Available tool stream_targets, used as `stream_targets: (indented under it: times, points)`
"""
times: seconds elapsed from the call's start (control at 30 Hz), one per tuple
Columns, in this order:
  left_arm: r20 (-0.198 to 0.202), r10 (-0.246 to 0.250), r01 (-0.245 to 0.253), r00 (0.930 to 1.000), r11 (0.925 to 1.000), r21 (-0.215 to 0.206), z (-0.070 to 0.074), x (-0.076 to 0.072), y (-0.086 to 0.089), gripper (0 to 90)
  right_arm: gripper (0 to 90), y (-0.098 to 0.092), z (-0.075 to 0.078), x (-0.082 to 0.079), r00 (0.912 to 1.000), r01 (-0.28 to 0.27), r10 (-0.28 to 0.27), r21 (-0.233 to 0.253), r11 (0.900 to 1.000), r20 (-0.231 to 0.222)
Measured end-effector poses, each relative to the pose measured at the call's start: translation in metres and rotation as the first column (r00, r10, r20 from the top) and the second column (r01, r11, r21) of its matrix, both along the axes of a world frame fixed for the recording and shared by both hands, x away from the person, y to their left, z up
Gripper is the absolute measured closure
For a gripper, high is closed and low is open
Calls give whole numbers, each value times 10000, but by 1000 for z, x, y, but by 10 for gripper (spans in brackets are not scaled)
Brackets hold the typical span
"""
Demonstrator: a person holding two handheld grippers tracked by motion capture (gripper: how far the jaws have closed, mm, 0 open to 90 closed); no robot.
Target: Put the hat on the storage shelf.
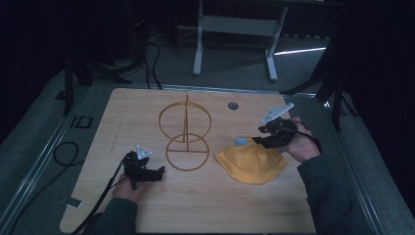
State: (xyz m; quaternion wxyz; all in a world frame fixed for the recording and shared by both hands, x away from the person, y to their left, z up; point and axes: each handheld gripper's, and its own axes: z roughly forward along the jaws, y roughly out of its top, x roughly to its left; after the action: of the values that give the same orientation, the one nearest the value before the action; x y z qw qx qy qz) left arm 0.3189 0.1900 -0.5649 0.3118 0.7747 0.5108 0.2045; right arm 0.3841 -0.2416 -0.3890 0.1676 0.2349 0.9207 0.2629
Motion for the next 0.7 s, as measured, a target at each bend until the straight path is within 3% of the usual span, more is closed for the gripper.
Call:
stream_targets:
  times: [0.3,0.7]
  points:
    - [-8,-5,5,10000,10000,4,0,0,0,19,456,-9,-7,1,9998,-122,118,-338,9994,-145]
    - [-7,-12,12,10000,10000,8,0,0,0,19,446,-14,-18,2,9992,-193,160,-898,9958,-369]
